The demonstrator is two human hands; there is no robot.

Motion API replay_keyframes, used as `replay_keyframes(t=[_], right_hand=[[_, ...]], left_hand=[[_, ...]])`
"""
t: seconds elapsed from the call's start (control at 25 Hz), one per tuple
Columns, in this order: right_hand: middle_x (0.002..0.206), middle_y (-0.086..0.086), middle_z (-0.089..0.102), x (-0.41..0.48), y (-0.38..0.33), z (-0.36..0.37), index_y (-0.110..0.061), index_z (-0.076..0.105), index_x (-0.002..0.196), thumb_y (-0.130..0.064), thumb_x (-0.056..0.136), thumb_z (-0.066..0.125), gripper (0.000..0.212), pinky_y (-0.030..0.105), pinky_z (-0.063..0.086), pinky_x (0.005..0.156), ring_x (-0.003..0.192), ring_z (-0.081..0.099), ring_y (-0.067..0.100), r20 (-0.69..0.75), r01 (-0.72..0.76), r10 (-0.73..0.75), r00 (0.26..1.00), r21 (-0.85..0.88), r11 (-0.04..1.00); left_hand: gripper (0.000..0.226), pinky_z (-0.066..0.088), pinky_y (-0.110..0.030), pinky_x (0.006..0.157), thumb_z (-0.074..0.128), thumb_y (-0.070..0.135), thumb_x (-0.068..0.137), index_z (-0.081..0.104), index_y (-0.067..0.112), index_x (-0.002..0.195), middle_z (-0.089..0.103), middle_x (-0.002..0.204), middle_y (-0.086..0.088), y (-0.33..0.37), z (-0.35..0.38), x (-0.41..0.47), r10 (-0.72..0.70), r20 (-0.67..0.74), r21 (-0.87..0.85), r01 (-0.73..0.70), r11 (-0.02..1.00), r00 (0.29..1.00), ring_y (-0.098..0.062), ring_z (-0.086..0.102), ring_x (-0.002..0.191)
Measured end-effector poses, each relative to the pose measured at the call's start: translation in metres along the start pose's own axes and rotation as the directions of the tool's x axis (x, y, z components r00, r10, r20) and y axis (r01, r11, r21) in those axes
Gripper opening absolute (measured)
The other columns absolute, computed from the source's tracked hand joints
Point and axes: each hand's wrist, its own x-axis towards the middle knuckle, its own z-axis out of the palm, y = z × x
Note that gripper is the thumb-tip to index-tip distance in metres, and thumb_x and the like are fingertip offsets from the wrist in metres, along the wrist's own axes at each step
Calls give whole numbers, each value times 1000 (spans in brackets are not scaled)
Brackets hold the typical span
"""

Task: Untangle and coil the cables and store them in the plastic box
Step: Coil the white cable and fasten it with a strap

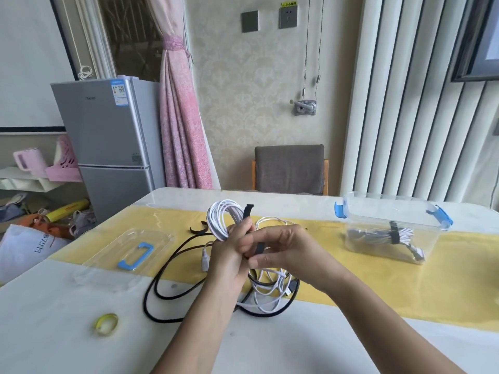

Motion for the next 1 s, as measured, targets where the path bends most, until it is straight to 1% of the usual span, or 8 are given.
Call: replay_keyframes(t=[0.12,0.28,0.4,0.48,0.56,0.72,0.84,1.0], right_hand=[[80,-9,68,-2,-3,2,-17,72,92,0,72,77,27,31,53,79,74,60,9,-43,43,-53,998,-202,978],[82,-7,65,-4,-8,2,-18,73,79,-7,69,81,17,27,51,66,69,60,13,-67,152,-221,973,-531,833],[90,-8,69,-8,-19,3,-12,66,74,-6,76,75,11,20,46,63,71,60,9,-46,185,-241,969,-507,842],[90,-1,72,-12,-27,0,-7,56,72,-2,79,69,16,26,47,63,67,56,11,-90,157,-216,972,-435,887],[77,4,70,-15,-34,-6,-6,53,73,0,81,67,17,32,45,60,62,53,17,-124,150,-205,971,-356,923],[72,2,69,-19,-43,-23,-16,69,88,-2,87,61,16,22,39,56,58,50,12,-34,83,-91,995,-194,978],[66,-4,66,-27,-48,-34,-18,74,92,-13,83,60,18,15,34,53,56,41,11,76,29,-14,997,-199,980],[62,-12,63,-30,-52,-40,-7,67,82,-7,79,61,8,8,38,58,59,49,-2,216,-33,68,974,-164,986]], left_hand=[[19,51,-28,57,64,10,84,50,10,72,55,59,-1,1,0,-1,45,-27,19,-44,999,999,-15,55,53],[24,45,-37,69,65,12,85,49,10,66,55,58,-2,5,0,-6,115,-39,53,-112,992,993,-15,53,52],[28,48,-38,73,69,33,77,63,7,70,63,70,-8,10,-2,-11,52,35,66,-55,996,998,-19,62,64],[45,49,-33,67,66,51,70,73,7,77,67,83,-15,14,-5,-13,-5,81,161,-9,987,997,-23,64,73],[55,47,-26,59,59,58,70,74,7,82,66,82,-15,18,-6,-17,-36,132,224,6,974,991,-19,59,65],[75,39,-25,53,44,73,64,69,4,82,65,69,-10,21,-7,-24,-92,234,386,-6,922,968,-15,47,52],[78,41,-22,48,33,70,69,68,2,86,65,65,-10,22,-6,-28,-165,295,496,-3,868,941,-14,49,45],[66,34,-16,41,23,63,80,64,12,71,60,52,-3,24,-4,-38,-249,384,604,-37,796,889,-11,46,39]])
